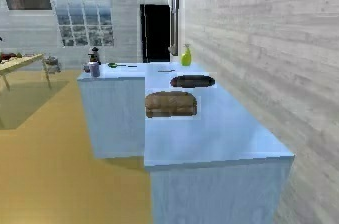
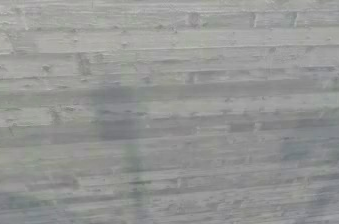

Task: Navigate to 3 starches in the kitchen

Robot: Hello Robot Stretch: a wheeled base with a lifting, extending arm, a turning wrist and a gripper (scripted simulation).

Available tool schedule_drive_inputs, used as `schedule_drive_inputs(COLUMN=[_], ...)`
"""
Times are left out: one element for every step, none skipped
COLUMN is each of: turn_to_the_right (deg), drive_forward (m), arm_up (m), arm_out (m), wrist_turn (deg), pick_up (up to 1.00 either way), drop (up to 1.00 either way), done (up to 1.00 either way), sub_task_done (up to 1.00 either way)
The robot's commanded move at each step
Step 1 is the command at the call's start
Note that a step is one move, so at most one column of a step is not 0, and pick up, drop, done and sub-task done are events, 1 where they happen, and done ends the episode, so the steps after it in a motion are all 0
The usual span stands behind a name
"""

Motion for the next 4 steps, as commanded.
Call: schedule_drive_inputs(turn_to_the_right=[-45.0, -21.0, 0.0, 45.0], drive_forward=[0.0, 0.0, 0.75, 0.0], arm_up=[0.0, 0.0, 0.0, 0.0], arm_out=[0.0, 0.0, 0.0, 0.0], wrist_turn=[0.0, 0.0, 0.0, 0.0], pick_up=[0.0, 0.0, 0.0, 0.0], drop=[0.0, 0.0, 0.0, 0.0], done=[0.0, 0.0, 0.0, 0.0], sub_task_done=[0.0, 0.0, 0.0, 0.0])
